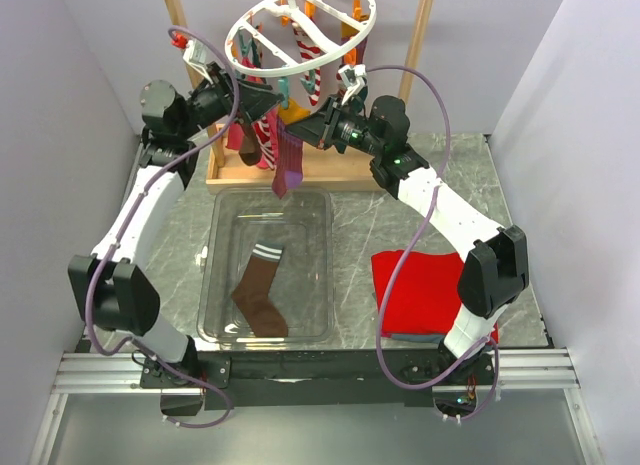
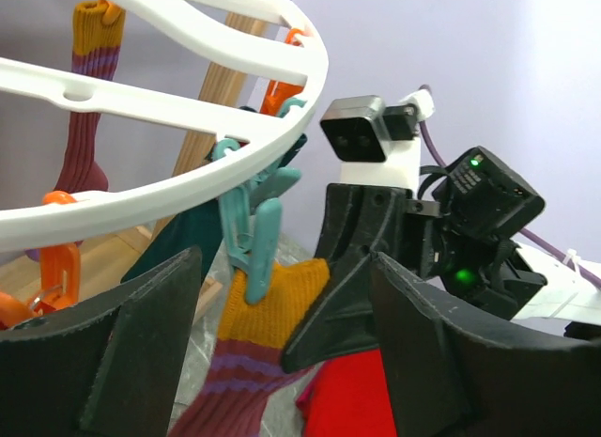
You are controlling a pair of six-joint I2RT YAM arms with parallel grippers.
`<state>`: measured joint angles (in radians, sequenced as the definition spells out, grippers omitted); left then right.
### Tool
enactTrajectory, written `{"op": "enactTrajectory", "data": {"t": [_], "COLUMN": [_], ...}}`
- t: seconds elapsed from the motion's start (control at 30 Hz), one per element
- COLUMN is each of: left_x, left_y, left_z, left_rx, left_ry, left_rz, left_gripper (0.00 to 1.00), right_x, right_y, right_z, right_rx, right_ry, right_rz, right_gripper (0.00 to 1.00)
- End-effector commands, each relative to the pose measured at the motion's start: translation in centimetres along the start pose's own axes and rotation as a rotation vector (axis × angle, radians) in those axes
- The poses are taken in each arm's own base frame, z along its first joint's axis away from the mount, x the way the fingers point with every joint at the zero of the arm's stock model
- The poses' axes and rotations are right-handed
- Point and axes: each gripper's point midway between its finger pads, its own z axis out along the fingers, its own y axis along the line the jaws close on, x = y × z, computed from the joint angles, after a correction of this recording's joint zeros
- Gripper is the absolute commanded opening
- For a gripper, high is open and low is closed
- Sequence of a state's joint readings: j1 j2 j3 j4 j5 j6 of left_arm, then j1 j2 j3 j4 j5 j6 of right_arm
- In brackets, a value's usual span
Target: Remove the socks clipped to the hanger
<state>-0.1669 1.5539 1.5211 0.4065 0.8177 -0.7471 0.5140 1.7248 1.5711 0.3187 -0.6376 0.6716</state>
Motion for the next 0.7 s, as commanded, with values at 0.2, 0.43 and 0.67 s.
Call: {"op": "enactTrajectory", "data": {"t": [0.2, 0.43, 0.67], "left_x": [-1.7, -1.7, -2.3], "left_y": [-1.0, -0.6, -0.5], "left_z": [2.0, 3.6, 4.0], "left_rx": [0.125, 0.151, 0.166], "left_ry": [-0.011, -0.024, -0.040], "left_rz": [0.005, -0.029, -0.072], "left_gripper": [0.79, 0.75, 0.71], "right_x": [-3.1, -3.1, -3.0], "right_y": [4.1, 4.1, 4.1], "right_z": [-1.1, -1.1, -1.2], "right_rx": [-0.086, -0.087, -0.080], "right_ry": [-0.049, -0.047, -0.038], "right_rz": [-0.072, -0.073, -0.078], "right_gripper": [0.00, 0.00, 0.00]}}
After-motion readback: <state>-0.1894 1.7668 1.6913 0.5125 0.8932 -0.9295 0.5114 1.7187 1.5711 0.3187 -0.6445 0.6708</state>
